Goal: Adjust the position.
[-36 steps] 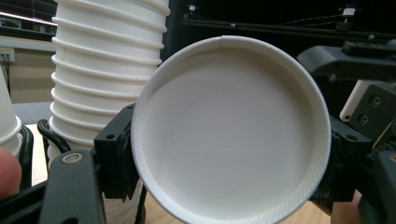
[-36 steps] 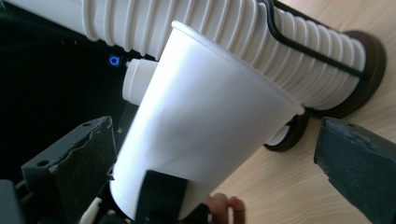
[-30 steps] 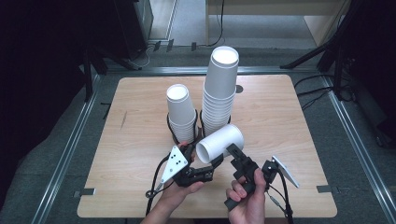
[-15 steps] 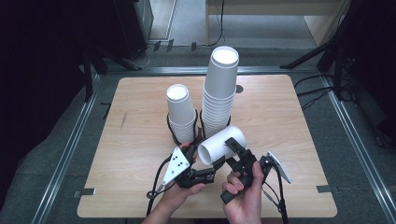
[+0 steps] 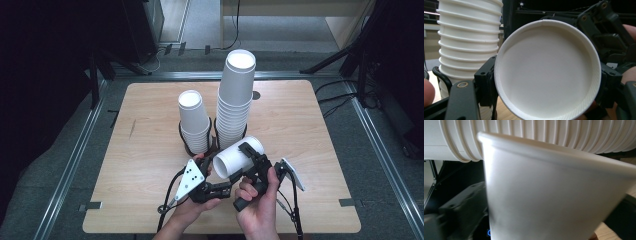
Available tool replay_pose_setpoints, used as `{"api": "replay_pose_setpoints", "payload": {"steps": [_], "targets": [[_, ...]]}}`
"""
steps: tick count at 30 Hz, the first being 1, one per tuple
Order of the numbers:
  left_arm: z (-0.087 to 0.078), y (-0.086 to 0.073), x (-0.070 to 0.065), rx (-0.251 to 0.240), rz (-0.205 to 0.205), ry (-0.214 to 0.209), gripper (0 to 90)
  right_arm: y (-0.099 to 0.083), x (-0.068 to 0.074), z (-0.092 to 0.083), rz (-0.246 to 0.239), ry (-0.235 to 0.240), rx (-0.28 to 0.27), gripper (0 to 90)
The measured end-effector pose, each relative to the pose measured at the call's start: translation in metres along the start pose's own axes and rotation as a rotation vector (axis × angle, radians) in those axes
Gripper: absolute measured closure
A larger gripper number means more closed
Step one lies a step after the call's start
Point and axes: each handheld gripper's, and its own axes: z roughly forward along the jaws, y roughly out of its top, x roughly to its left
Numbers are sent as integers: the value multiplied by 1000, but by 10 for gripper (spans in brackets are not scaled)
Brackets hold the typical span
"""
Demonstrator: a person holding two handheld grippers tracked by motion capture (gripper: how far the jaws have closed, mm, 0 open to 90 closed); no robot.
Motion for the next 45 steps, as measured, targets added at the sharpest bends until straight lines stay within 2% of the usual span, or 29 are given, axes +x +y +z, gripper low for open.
{"api": "replay_pose_setpoints", "payload": {"steps": [1,2,4,10,11,13,15,16,18,21,25,28,33,35,41,45], "targets": [[0,0,1,-3,0,1,231,0,-1,0,2,1,-5,91],[-1,1,1,-6,2,0,230,0,-2,1,-4,12,0,100],[-1,0,2,-6,5,-4,227,-1,-2,1,5,30,3,108],[-1,1,3,7,2,-2,208,-2,-5,2,18,40,-3,131],[-1,1,4,8,1,1,206,-2,-5,2,8,40,-7,133],[-2,3,4,31,2,5,205,-3,-4,3,-3,45,-13,135],[-2,5,4,85,17,29,182,-3,-4,3,-28,42,-22,136],[-2,6,4,100,7,28,153,-3,-4,3,-50,29,-31,136],[-3,8,7,118,-17,25,119,-2,-3,4,-98,36,-53,136],[-4,10,12,127,-47,27,84,0,1,2,-160,27,-76,138],[-6,13,15,134,-60,18,28,4,5,0,-243,13,-112,138],[-7,14,16,133,-61,20,28,8,7,-1,-325,-28,-139,137],[-7,14,16,138,-56,19,28,12,7,-4,-424,-48,-181,138],[-7,14,16,138,-54,24,29,12,8,-5,-507,-74,-214,138],[-9,16,18,127,-57,34,29,14,15,-8,-687,-123,-257,134],[-9,16,20,131,-62,38,29,16,20,-10,-847,-184,-297,133]]}}
